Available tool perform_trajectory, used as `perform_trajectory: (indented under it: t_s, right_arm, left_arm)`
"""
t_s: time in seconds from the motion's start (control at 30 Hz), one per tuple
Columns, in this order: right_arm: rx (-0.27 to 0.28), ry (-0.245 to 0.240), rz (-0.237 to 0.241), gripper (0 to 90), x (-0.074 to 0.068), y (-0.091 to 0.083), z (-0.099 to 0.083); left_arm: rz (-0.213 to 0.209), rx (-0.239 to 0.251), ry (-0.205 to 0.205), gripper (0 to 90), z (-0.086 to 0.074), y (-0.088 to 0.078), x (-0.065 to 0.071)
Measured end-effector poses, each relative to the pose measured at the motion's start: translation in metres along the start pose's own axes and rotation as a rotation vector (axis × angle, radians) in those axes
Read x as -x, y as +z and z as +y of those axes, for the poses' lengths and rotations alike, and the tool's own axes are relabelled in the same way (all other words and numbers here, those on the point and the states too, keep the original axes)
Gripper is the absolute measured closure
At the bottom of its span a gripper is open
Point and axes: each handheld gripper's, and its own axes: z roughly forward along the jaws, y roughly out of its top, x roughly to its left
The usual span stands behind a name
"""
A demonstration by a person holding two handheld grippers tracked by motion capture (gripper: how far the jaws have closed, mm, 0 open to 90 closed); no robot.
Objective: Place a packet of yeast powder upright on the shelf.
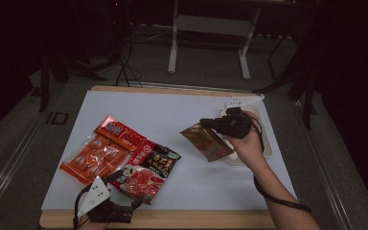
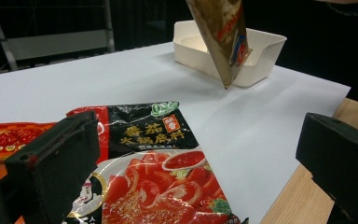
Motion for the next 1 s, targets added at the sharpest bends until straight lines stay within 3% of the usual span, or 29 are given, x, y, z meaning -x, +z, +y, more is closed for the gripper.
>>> perform_trajectory:
  t_s: [0.2,0.43,0.77,0.8,1.0]
  right_arm:
    - [0.050,0.021,0.021,90.0,0.005,-0.004,0.011]
    - [0.093,0.038,-0.001,90.0,0.012,-0.013,0.024]
    - [0.133,0.057,-0.057,90.0,0.030,-0.034,0.044]
    - [0.137,0.051,-0.092,90.0,0.037,-0.041,0.050]
    - [0.162,0.076,-0.135,90.0,0.055,-0.056,0.056]
  left_arm:
    - [0.001,-0.001,-0.002,0.3,0.000,0.000,0.000]
    - [-0.001,0.001,-0.005,0.3,0.000,0.000,0.001]
    - [0.004,0.003,-0.004,0.2,-0.001,-0.001,0.001]
    - [0.006,0.002,-0.003,0.3,-0.001,-0.001,0.002]
    - [0.020,0.000,-0.002,0.3,-0.002,-0.004,0.003]
